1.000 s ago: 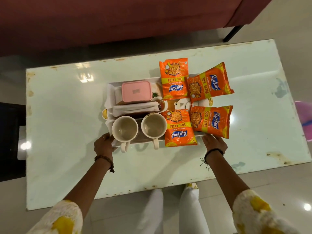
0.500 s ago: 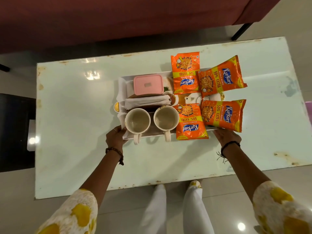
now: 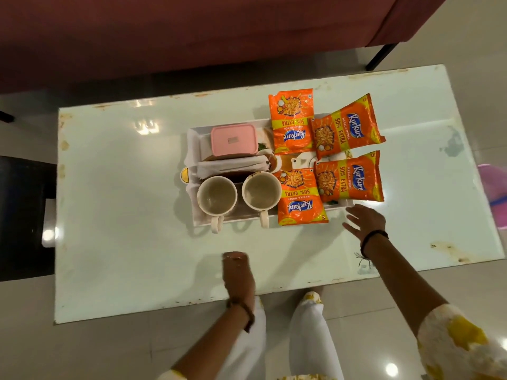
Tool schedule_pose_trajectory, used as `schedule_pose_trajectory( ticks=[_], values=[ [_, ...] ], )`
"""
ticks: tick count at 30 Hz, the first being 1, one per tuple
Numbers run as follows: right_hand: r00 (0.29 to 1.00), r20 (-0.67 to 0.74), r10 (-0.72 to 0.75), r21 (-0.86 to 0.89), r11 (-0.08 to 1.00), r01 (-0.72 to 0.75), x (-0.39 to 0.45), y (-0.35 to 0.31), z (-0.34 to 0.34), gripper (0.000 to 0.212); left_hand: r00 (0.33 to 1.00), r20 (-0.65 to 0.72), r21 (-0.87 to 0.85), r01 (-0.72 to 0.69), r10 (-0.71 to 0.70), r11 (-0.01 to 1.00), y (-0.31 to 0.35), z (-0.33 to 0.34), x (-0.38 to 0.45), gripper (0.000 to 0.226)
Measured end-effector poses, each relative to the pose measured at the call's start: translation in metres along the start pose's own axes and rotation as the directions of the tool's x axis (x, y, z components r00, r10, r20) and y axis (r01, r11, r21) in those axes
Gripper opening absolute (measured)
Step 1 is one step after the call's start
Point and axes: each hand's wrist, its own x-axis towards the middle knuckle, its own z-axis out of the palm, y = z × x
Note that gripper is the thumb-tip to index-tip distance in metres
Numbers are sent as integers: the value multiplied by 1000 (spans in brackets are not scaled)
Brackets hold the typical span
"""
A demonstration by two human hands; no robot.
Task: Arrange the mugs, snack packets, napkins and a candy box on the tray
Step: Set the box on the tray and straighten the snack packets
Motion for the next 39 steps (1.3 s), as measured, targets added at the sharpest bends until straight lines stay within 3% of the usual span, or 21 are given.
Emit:
schedule_pose_trajectory(
  ticks=[1,3,5,7,9,12,14,19,22,26,29,30,32,36,39],
  values=[
    [1000,-26,-11,2,1000,11,-3,6,-1,39,981,86,34,-175,171,984,-1,11,-20,9],
    [996,-77,-42,-7,999,41,-7,14,0,48,822,318,101,-524,472,845,13,33,-47,15],
    [992,-103,-78,-5,997,78,-9,14,3,58,660,436,123,-717,612,686,44,55,-49,25],
    [987,-95,-126,22,991,129,-8,8,8,63,583,440,184,-803,683,567,77,79,-36,33],
    [979,-104,-176,45,982,182,-3,2,13,66,590,436,278,-806,680,522,107,101,-15,40],
    [962,-163,-219,45,972,229,4,-5,18,64,687,446,493,-724,574,483,133,126,20,53],
    [960,-187,-207,53,974,220,10,-6,17,59,717,452,613,-682,530,399,134,132,38,59],
    [962,-178,-207,57,974,220,16,1,4,29,757,507,682,-645,413,346,105,126,49,63],
    [966,-154,-206,15,977,210,12,4,-7,34,766,482,670,-635,425,384,92,127,35,62],
    [944,-177,-280,11,958,286,8,-13,-24,57,774,440,646,-625,456,437,106,132,33,63],
    [797,-214,-564,-124,825,551,8,-49,-30,65,715,416,518,-694,562,499,145,143,42,60],
    [745,-179,-642,-174,766,619,11,-64,-28,64,698,400,447,-714,594,539,162,150,46,59],
    [707,-53,-705,-253,694,674,22,-94,-16,58,678,374,314,-734,633,602,195,163,55,58],
    [795,187,-577,-357,714,602,46,-137,19,65,673,429,266,-732,602,628,226,190,69,52],
    [839,273,-470,-450,709,543,53,-140,31,67,658,460,279,-744,596,607,212,206,62,51]
  ],
)
